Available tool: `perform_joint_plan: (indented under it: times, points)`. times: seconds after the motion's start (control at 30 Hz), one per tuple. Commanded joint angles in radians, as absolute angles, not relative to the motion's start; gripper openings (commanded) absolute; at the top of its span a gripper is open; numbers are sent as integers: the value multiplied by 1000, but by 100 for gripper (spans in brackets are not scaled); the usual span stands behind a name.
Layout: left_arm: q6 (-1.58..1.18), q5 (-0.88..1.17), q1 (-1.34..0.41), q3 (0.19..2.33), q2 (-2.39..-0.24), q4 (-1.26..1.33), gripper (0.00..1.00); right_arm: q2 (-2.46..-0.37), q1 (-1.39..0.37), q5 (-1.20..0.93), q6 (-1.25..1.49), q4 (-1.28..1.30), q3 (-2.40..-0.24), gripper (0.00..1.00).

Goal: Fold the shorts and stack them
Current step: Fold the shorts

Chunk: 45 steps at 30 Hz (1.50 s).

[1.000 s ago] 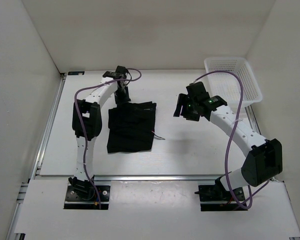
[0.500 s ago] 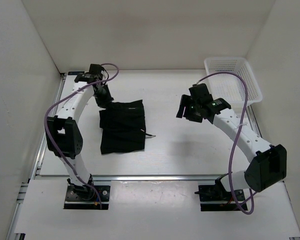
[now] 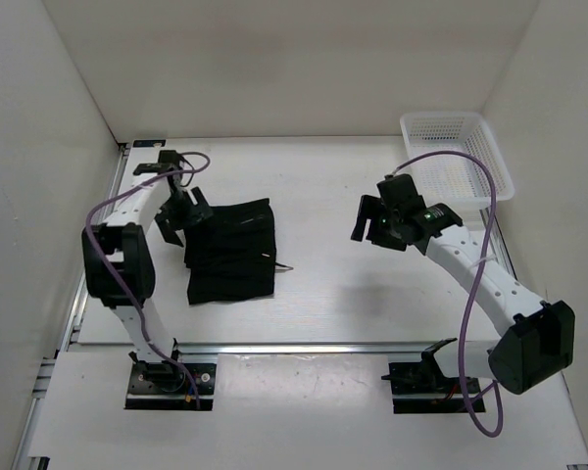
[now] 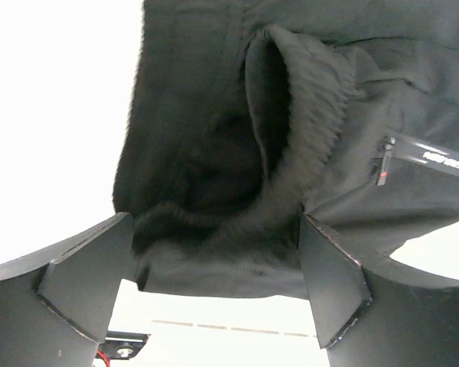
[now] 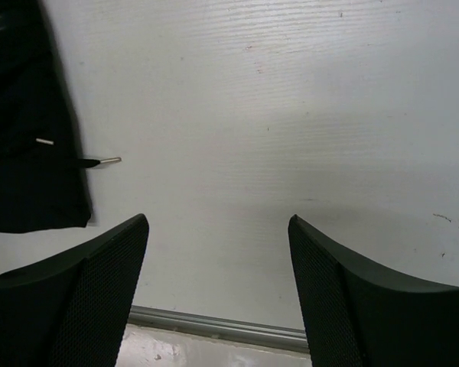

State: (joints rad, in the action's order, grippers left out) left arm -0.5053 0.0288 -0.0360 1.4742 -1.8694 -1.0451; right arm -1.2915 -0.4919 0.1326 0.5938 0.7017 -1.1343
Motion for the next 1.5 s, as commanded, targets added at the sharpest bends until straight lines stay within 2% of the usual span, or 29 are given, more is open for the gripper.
perform_joint_plan:
  times: [0.0,0.13,0.3,0.47,0.63,0.9,1.03,1.23,1.47]
  points:
    - [-477,-12,5,1425,-1675,-1039,99,-1266,-488,117,569,686,-1117,81]
    - [-456,-11,23,1349,-1689,-999,99,-1324,-525,55,569,650,-1127,87]
    - [-460,-18,34,1272,-1710,-939,97,-1356,-572,64,578,650,-1169,89]
    - [-488,-14,63,1217,-1802,-881,88,-1356,-581,86,578,661,-1169,89]
    - [-488,6,63,1226,-1836,-868,88,-1324,-581,123,578,692,-1169,89]
    - [-479,-21,63,1403,-1550,-1057,100,-1279,-581,225,549,753,-1224,91]
    - [-479,-32,40,1482,-1399,-1130,100,-1229,-581,371,549,779,-1235,100]
    - [-443,80,12,1410,-1204,-1056,100,-1147,-572,628,571,851,-1235,100]
    - [-422,190,12,1306,-1008,-976,100,-1106,-572,683,572,919,-1244,100]
